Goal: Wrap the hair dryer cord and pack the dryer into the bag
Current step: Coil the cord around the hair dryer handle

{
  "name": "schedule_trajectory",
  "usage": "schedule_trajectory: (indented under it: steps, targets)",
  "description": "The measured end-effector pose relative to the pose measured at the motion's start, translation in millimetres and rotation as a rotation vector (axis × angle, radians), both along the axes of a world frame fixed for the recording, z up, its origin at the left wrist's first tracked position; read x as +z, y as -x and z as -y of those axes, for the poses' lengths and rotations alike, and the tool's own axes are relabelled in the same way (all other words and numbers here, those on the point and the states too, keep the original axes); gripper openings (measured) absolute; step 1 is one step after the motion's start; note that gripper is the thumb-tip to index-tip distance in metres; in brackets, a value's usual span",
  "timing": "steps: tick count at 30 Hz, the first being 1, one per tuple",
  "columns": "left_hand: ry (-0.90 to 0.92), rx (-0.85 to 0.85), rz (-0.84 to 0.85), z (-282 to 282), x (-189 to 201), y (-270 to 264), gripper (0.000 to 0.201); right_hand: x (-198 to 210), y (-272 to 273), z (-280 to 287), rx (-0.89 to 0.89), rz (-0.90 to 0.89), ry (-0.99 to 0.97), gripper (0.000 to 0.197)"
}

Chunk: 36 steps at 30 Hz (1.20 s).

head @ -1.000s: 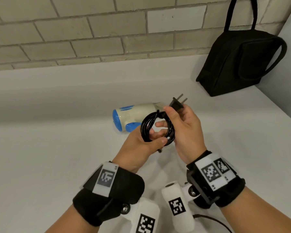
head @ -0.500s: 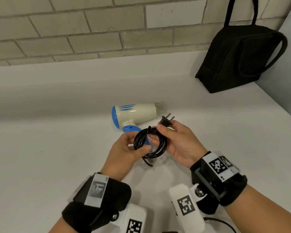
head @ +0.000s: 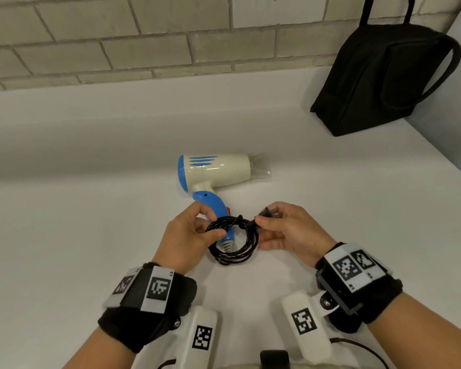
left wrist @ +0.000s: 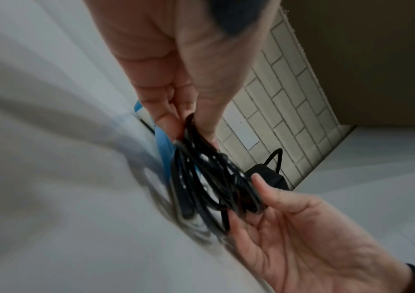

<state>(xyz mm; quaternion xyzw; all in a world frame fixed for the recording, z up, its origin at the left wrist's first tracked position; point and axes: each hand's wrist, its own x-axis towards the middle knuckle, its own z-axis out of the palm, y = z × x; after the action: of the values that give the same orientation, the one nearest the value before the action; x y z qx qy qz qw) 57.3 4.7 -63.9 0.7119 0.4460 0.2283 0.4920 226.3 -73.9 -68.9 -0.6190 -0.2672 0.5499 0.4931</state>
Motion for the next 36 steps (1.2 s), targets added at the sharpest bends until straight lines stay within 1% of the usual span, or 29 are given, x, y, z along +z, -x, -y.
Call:
schedule_trajectory:
  steps: [3, 6, 9, 11, 12, 14, 15, 17, 18, 19, 20, 22, 23, 24, 26, 30, 31, 34, 36]
  targets:
    - [-0.024, 0.06, -0.004, -2.3, -6.2, 2.8, 0.029, -0.3, -0.5, -0.4, 0.028, 0.049, 0.018, 0.003]
    - [-0.06, 0.081, -0.022, -3.2, -10.7, 1.8, 0.027, -2.1, -0.3, -1.1, 0.006, 0.141, 0.026, 0.002]
    - [-0.056, 0.063, -0.021, -3.9, -12.9, 2.7, 0.023, 0.0, 0.4, -1.3, 0.017, 0.243, 0.02, 0.003]
    - [-0.054, 0.032, -0.007, -3.8, -13.2, 3.5, 0.022, 2.3, -0.5, 0.0, 0.053, 0.36, 0.0, 0.007]
    - [-0.078, 0.003, -0.006, -2.5, -12.3, 3.0, 0.023, 3.7, -0.8, 0.7, 0.078, 0.42, -0.018, 0.01]
    - [-0.189, -0.063, -0.017, 2.0, -7.4, 0.6, 0.023, 6.8, -0.1, 1.7, 0.135, 0.537, -0.052, 0.013]
    - [-0.26, -0.114, -0.044, 4.8, -2.8, -0.9, 0.027, 8.3, 1.2, 2.4, 0.152, 0.587, -0.066, 0.012]
    - [-0.405, -0.291, -0.118, 9.7, 2.8, -4.8, 0.063, 11.2, 3.9, 2.8, 0.156, 0.656, -0.081, 0.012]
    - [-0.439, -0.388, -0.175, 11.1, 4.2, -7.7, 0.076, 12.3, 4.4, 2.4, 0.157, 0.675, -0.084, 0.012]
    - [-0.448, -0.462, -0.255, 11.8, 4.3, -10.0, 0.083, 12.9, 4.5, 2.3, 0.16, 0.687, -0.081, 0.011]
    - [-0.441, -0.508, -0.362, 11.7, 2.9, -11.3, 0.086, 13.3, 4.1, 2.5, 0.161, 0.692, -0.076, 0.011]
    - [-0.432, -0.539, -0.557, 9.0, -3.3, -12.1, 0.084, 10.5, 0.0, 3.3, 0.156, 0.685, -0.061, 0.011]
    - [-0.433, -0.544, -0.603, 8.2, -5.9, -11.9, 0.083, 8.4, -2.8, 3.8, 0.152, 0.672, -0.046, 0.01]
    - [-0.419, -0.537, -0.604, 8.3, -8.4, -11.3, 0.083, 6.7, -5.1, 4.6, 0.152, 0.655, -0.028, 0.01]
    - [-0.359, -0.518, -0.545, 9.0, -12.9, -9.3, 0.083, 4.2, -7.5, 5.0, 0.172, 0.639, 0.001, 0.009]
    - [-0.283, -0.467, -0.448, 12.7, -13.6, -11.3, 0.092, 5.8, -6.8, 3.6, 0.202, 0.656, -0.013, 0.008]
    - [-0.28, -0.443, -0.439, 13.2, -13.5, -12.2, 0.09, 6.9, -6.4, 3.4, 0.198, 0.66, -0.019, 0.009]
    - [-0.315, -0.401, -0.455, 13.9, -13.0, -14.4, 0.07, 9.1, -5.5, 3.5, 0.208, 0.684, -0.029, 0.009]
    - [-0.353, -0.418, -0.485, 13.8, -13.4, -14.9, 0.071, 8.1, -5.5, 4.4, 0.217, 0.689, -0.028, 0.008]
